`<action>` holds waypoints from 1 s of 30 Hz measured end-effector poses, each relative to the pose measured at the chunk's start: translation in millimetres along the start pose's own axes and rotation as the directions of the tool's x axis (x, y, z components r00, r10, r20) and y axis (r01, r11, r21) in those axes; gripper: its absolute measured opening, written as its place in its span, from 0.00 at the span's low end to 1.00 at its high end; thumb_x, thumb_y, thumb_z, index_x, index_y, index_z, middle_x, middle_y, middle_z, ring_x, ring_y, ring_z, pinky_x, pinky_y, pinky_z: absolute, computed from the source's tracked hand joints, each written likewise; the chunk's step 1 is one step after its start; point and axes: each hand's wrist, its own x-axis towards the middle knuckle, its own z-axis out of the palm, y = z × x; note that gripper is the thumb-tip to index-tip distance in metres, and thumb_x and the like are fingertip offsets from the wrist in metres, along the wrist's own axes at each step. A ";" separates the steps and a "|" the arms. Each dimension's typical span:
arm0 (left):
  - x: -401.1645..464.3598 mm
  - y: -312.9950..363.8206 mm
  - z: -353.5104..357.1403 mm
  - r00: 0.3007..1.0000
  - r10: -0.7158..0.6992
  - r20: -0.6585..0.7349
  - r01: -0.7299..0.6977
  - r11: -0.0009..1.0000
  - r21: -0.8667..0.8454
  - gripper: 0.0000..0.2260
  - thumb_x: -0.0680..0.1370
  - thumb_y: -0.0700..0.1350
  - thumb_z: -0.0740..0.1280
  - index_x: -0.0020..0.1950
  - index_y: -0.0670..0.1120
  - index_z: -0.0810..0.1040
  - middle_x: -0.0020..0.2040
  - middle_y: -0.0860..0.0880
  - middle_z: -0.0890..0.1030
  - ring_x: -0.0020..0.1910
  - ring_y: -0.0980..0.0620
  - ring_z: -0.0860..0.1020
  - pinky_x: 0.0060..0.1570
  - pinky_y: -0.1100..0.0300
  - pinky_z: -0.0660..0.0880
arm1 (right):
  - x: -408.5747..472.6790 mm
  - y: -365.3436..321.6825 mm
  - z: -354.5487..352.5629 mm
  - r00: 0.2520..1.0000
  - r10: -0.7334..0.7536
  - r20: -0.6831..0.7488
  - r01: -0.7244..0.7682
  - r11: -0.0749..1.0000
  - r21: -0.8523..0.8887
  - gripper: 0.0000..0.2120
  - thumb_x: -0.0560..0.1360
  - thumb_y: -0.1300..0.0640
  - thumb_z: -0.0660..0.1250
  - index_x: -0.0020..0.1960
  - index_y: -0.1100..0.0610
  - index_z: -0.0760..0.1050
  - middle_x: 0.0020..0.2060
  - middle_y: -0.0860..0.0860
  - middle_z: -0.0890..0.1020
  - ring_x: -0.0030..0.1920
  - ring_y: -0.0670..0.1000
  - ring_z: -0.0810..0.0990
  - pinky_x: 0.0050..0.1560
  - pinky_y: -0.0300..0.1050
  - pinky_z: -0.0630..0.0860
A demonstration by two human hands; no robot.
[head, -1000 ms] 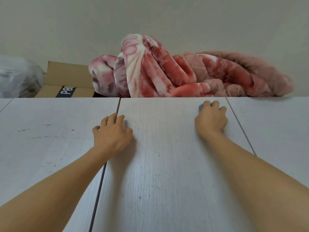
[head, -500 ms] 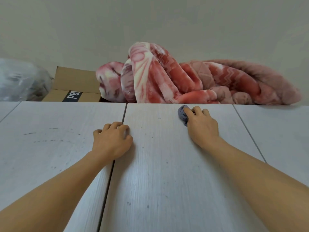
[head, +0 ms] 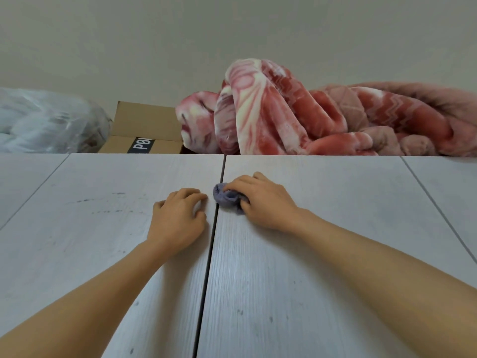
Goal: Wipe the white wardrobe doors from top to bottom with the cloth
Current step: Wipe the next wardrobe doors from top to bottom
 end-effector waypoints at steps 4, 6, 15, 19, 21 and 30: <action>4.4 -6.0 -6.6 0.999 0.037 0.037 -0.037 0.999 -0.008 0.18 0.79 0.45 0.59 0.70 0.52 0.69 0.71 0.54 0.67 0.70 0.53 0.62 0.68 0.50 0.55 | 28.6 14.8 -5.2 0.965 0.251 -0.073 -0.252 0.968 -0.006 0.17 0.76 0.60 0.63 0.63 0.48 0.71 0.61 0.46 0.71 0.59 0.53 0.66 0.45 0.44 0.64; 5.0 -8.3 -9.2 0.993 0.079 0.084 -0.084 0.995 0.059 0.19 0.79 0.46 0.58 0.71 0.52 0.67 0.72 0.54 0.65 0.71 0.53 0.61 0.68 0.50 0.56 | 23.6 4.6 2.0 0.980 0.185 -0.079 -0.188 0.981 -0.039 0.19 0.76 0.63 0.60 0.64 0.49 0.70 0.61 0.46 0.70 0.58 0.52 0.66 0.43 0.44 0.65; -5.9 -16.6 -28.4 0.990 0.046 0.132 -0.068 0.984 0.168 0.16 0.80 0.48 0.55 0.67 0.53 0.72 0.69 0.53 0.69 0.67 0.52 0.66 0.64 0.50 0.58 | -61.7 -39.3 6.7 0.969 -0.227 0.095 0.212 0.966 0.146 0.16 0.78 0.62 0.59 0.63 0.49 0.73 0.58 0.45 0.74 0.53 0.47 0.65 0.41 0.44 0.68; -20.4 2.4 -23.1 0.994 0.030 0.101 -0.040 0.994 0.101 0.16 0.80 0.48 0.55 0.66 0.53 0.73 0.68 0.52 0.70 0.66 0.51 0.67 0.65 0.49 0.57 | -27.5 7.6 -12.4 0.976 0.211 -0.045 -0.211 0.977 0.021 0.17 0.77 0.61 0.61 0.64 0.50 0.71 0.60 0.47 0.72 0.57 0.51 0.66 0.45 0.46 0.68; -27.0 11.2 -19.0 0.994 0.028 0.105 -0.034 0.998 0.055 0.16 0.80 0.47 0.55 0.67 0.52 0.72 0.68 0.52 0.69 0.66 0.51 0.67 0.65 0.50 0.57 | -24.5 18.6 -13.9 0.915 0.390 -0.106 -0.385 0.920 0.071 0.18 0.77 0.60 0.63 0.65 0.51 0.70 0.61 0.51 0.70 0.59 0.55 0.66 0.50 0.48 0.71; -42.5 27.3 -12.1 0.988 -0.118 0.104 0.123 0.992 -0.041 0.16 0.80 0.45 0.56 0.67 0.49 0.73 0.70 0.50 0.68 0.68 0.48 0.65 0.66 0.47 0.57 | -146.1 -39.2 -1.1 0.878 -0.427 0.215 0.380 0.896 0.230 0.18 0.73 0.65 0.66 0.60 0.50 0.76 0.57 0.49 0.75 0.51 0.52 0.71 0.33 0.47 0.75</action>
